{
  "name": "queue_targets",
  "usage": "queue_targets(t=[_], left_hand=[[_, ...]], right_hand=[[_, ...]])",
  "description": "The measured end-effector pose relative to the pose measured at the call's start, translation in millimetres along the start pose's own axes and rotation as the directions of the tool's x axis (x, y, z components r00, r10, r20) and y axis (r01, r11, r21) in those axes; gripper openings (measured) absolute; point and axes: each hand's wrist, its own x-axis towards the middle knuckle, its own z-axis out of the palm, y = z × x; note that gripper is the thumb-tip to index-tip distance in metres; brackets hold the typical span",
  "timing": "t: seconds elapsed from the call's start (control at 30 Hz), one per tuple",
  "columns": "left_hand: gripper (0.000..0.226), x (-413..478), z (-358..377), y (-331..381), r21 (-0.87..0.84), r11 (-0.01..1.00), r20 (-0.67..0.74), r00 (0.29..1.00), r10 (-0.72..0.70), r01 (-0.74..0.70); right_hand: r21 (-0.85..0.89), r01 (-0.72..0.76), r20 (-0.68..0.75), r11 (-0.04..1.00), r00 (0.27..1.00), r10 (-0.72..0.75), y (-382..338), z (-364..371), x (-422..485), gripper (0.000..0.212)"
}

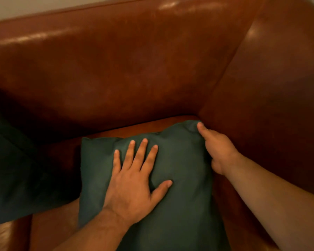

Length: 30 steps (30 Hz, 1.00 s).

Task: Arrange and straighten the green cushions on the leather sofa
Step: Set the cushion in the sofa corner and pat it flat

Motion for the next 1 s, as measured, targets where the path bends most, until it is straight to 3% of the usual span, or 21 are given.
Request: queue_targets(t=[0.17, 0.3, 0.4, 0.53, 0.67, 0.77, 0.9, 1.0], left_hand=[[0.095, 5.7, -1.3, 0.8, 0.015, 1.0, -0.001, 1.0, 0.014, -0.014], [0.094, 19.0, 3.4, 0.4, 0.034, 0.999, 0.04, 0.999, 0.001, -0.002], [0.094, 32.5, 2.3, 7.5, 0.057, 0.998, 0.092, 0.995, -0.041, 0.036], [0.088, 34.4, -10.7, 37.3, 0.1, 0.994, 0.036, 0.998, -0.056, 0.053], [0.087, -20.4, 10.5, 81.2, -0.024, 0.994, -0.126, 0.987, 0.1, -0.103], [0.112, -41.5, 28.8, 86.4, 0.048, 0.994, 0.009, 0.996, 0.093, -0.093], [0.117, -25.5, 28.1, 90.3, 0.127, 0.99, 0.116, 0.992, 0.043, -0.057], [0.113, -25.0, 20.6, 101.6, 0.134, 0.989, 0.038, 0.998, 0.056, -0.06]], right_hand=[[-0.087, 0.091, -0.148, 0.992, 0.983, -0.104, -1.3, 3.9, 10.5, 0.019], [-0.043, 0.107, -0.25, 0.993, 0.961, -0.114, 1.8, -1.8, 18.0, 0.036], [0.022, 0.016, -0.132, 1.0, 0.991, -0.013, 21.1, -11.0, 7.3, 0.055], [0.022, -0.129, 0.025, 0.991, 0.991, 0.129, 69.9, -33.6, -18.5, 0.047], [0.027, 0.03, -0.091, 0.999, 0.995, -0.027, 79.0, -34.4, -24.4, 0.037], [0.051, 0.073, -0.1, 0.996, 0.993, -0.068, 77.2, -34.3, -27.0, 0.038], [0.192, -0.177, 0.056, 0.965, 0.984, 0.17, 81.1, -53.6, -35.6, 0.066], [0.173, -0.25, 0.184, 0.953, 0.958, 0.218, 98.1, -72.7, -52.0, 0.062]])
